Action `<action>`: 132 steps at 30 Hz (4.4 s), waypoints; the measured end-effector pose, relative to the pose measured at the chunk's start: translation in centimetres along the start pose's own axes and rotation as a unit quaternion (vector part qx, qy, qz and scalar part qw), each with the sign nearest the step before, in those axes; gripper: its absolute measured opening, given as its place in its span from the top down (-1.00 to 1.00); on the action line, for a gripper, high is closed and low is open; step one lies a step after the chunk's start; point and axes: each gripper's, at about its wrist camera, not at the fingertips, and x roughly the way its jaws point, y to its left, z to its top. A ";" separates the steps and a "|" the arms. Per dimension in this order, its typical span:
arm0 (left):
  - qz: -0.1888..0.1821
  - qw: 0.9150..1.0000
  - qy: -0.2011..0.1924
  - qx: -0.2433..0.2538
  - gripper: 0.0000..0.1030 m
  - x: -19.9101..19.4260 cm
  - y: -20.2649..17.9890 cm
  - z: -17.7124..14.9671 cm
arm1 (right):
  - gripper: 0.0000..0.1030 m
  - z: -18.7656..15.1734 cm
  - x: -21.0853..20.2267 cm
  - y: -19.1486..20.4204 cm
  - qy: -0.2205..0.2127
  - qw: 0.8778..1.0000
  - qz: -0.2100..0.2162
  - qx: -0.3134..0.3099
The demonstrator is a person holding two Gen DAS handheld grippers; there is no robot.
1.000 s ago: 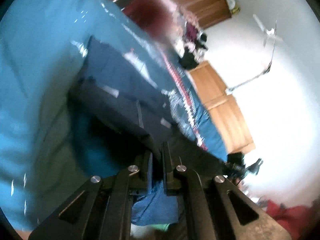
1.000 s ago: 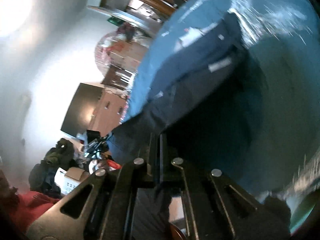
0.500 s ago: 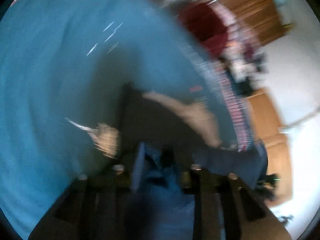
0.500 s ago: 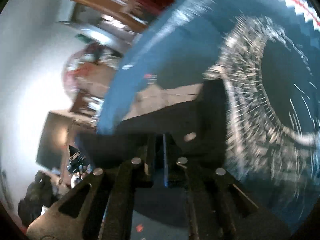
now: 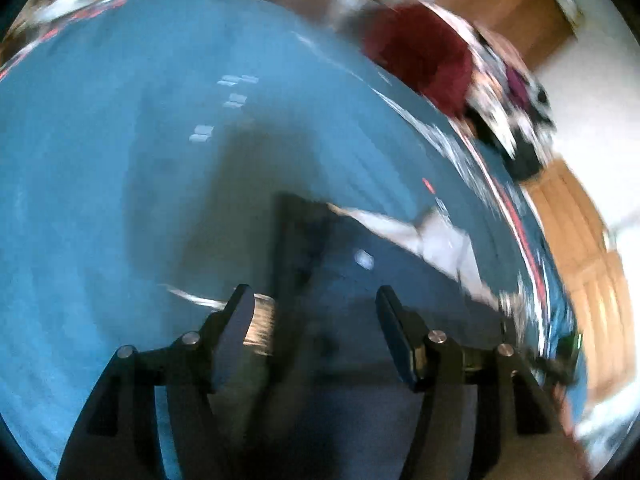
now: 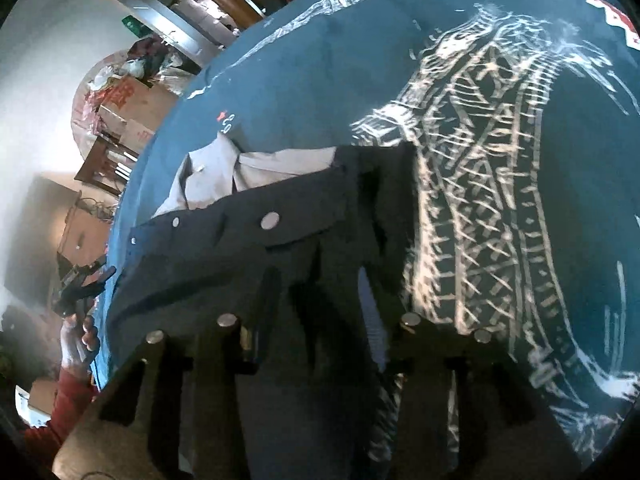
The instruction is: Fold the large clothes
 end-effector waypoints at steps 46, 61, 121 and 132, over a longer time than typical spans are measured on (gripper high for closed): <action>-0.001 0.987 -0.063 -0.150 0.63 -7.3 4.9 -16.9 | -0.34 -18.1 -6.7 13.7 -0.032 0.985 -0.094 -0.142; -0.055 0.976 -0.069 -0.198 -0.30 -8.2 4.2 -21.0 | -0.38 -17.5 -6.0 15.5 -0.040 0.986 -0.080 -0.143; -0.110 0.877 0.055 0.465 0.53 8.8 -40.7 -31.5 | 0.84 -7.2 1.1 4.8 0.047 0.997 0.055 0.013; -0.044 0.929 -0.031 0.366 -0.12 -4.0 -28.4 -28.3 | -0.27 -9.1 -2.0 2.2 0.077 0.992 0.094 0.045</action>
